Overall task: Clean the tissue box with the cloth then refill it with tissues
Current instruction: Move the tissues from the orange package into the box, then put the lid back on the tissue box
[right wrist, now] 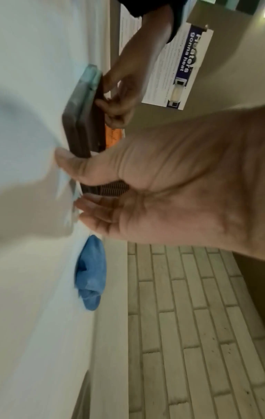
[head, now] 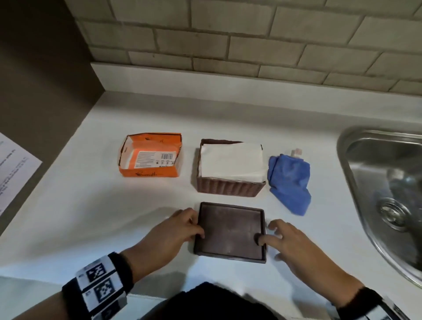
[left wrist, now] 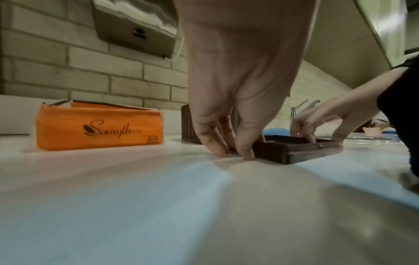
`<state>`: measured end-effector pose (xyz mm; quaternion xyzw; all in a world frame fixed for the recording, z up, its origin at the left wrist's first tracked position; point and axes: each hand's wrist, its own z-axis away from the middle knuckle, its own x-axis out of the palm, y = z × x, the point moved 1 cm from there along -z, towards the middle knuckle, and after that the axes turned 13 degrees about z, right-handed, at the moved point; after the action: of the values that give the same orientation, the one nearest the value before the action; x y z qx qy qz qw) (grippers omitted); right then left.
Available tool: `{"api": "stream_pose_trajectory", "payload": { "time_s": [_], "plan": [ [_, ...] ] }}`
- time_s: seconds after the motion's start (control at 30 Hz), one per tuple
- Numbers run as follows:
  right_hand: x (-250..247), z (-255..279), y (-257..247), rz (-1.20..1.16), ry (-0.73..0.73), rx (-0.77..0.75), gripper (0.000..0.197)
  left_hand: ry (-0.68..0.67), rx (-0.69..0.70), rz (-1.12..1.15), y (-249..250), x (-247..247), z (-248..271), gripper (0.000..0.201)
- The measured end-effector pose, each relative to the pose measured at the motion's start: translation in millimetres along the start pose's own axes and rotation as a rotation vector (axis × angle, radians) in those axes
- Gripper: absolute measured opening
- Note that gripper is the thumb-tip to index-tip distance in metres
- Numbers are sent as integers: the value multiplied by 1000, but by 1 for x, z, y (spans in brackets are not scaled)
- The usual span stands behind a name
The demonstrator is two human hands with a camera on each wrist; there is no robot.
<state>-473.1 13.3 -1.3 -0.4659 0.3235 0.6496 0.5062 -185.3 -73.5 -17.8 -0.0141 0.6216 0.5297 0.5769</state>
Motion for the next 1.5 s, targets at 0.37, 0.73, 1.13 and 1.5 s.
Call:
{"api": "stream_pose_trajectory", "payload": {
  "time_s": [0.37, 0.73, 1.13, 1.5],
  "plan": [
    [-30, 14, 5, -172, 216, -108, 34, 94, 201, 67, 3, -9, 9, 25],
    [-137, -35, 17, -987, 727, 255, 6, 565, 31, 726, 57, -90, -37, 14],
    [-116, -130, 51, -643, 506, 553, 22, 519, -234, 471, 14, -117, -121, 27],
    [-110, -128, 39, -485, 460, 621, 26, 500, -275, 377, 16, -111, -122, 38]
  ]
}}
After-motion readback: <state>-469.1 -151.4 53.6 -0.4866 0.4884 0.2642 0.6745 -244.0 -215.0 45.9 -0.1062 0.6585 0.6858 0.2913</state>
